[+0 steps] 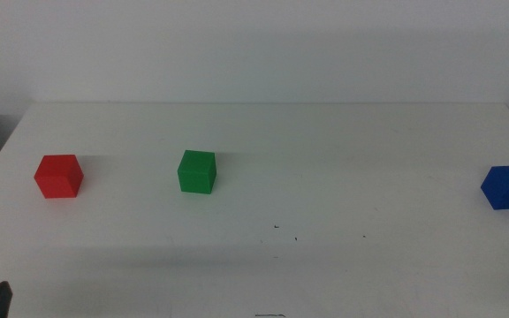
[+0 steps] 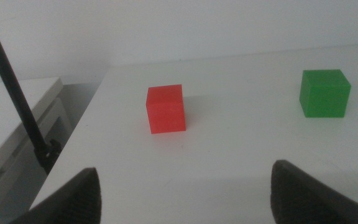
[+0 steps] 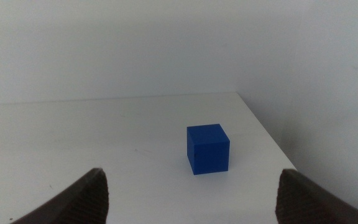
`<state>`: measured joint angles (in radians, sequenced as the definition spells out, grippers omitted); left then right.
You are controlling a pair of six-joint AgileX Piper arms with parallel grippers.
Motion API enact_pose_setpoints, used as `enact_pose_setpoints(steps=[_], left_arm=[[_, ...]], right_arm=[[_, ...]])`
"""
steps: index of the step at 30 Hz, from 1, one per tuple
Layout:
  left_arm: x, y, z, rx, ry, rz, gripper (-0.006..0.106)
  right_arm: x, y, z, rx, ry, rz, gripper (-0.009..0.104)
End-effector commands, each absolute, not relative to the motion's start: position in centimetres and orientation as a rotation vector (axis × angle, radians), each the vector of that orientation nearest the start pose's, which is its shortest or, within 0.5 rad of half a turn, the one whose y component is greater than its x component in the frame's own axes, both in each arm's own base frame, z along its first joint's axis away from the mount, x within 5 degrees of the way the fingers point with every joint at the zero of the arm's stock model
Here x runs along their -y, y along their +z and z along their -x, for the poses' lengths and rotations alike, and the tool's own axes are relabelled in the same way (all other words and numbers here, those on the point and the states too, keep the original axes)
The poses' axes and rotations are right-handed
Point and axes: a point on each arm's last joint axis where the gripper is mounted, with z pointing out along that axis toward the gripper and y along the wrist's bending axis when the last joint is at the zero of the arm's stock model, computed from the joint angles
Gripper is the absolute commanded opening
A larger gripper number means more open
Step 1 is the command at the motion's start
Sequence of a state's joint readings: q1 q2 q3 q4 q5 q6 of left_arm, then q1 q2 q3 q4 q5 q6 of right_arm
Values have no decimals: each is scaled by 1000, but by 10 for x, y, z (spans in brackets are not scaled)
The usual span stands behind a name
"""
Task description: Stack red cubes first, then green, then blue cubes in a specific spot.
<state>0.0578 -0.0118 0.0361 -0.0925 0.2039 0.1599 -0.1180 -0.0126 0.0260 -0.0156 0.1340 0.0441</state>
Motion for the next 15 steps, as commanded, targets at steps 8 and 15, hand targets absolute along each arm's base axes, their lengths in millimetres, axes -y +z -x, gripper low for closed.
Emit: enact_pose_setpoints(steps=[8, 15], left_arm=[[-6, 194, -54, -1614, 134, 40, 93], [-7, 214, -55, -1618, 154, 61, 93]], right_arm=[[7, 204, -55, -1530, -90, -105, 76], [7, 204, -55, -1530, -90, -105, 76]])
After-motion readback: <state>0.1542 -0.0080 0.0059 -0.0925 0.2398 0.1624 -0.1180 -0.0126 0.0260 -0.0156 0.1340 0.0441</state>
